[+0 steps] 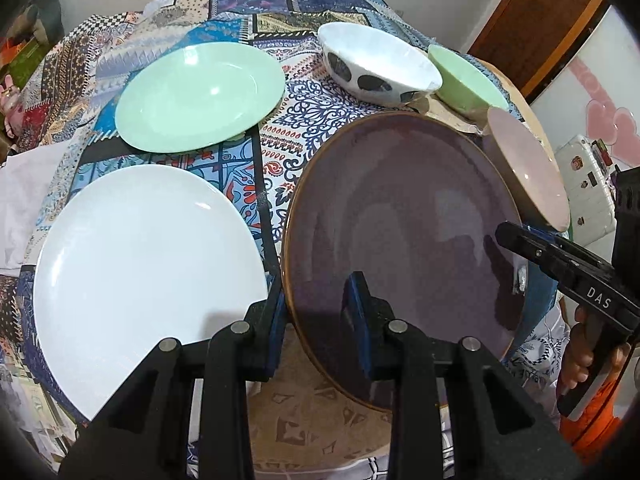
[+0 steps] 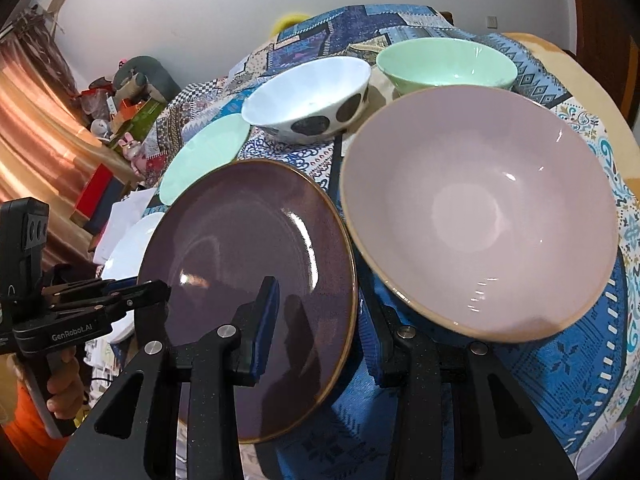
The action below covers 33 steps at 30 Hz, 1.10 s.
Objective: Organize plates and bowls
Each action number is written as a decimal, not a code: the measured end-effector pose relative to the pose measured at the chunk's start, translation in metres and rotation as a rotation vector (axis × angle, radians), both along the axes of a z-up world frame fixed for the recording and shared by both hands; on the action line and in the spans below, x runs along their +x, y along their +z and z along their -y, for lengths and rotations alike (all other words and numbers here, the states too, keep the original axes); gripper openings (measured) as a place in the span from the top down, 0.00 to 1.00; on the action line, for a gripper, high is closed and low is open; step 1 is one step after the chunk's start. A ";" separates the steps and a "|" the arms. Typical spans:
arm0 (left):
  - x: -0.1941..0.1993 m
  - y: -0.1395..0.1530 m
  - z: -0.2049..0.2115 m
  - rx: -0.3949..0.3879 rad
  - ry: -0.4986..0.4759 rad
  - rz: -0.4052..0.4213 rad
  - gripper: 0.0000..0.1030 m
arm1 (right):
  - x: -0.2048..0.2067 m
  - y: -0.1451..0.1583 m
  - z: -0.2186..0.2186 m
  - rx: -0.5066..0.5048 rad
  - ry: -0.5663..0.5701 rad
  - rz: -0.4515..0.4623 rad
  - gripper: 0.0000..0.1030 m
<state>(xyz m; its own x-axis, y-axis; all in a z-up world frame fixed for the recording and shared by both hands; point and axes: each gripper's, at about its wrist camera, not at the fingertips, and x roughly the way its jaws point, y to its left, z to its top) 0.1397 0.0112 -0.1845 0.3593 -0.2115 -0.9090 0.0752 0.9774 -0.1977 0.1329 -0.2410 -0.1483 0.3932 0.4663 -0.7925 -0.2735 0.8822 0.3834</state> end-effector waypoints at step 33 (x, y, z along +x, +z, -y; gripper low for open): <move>-0.031 0.036 -0.003 0.045 0.008 0.217 0.49 | -0.022 0.035 -0.004 -0.065 0.006 0.120 0.56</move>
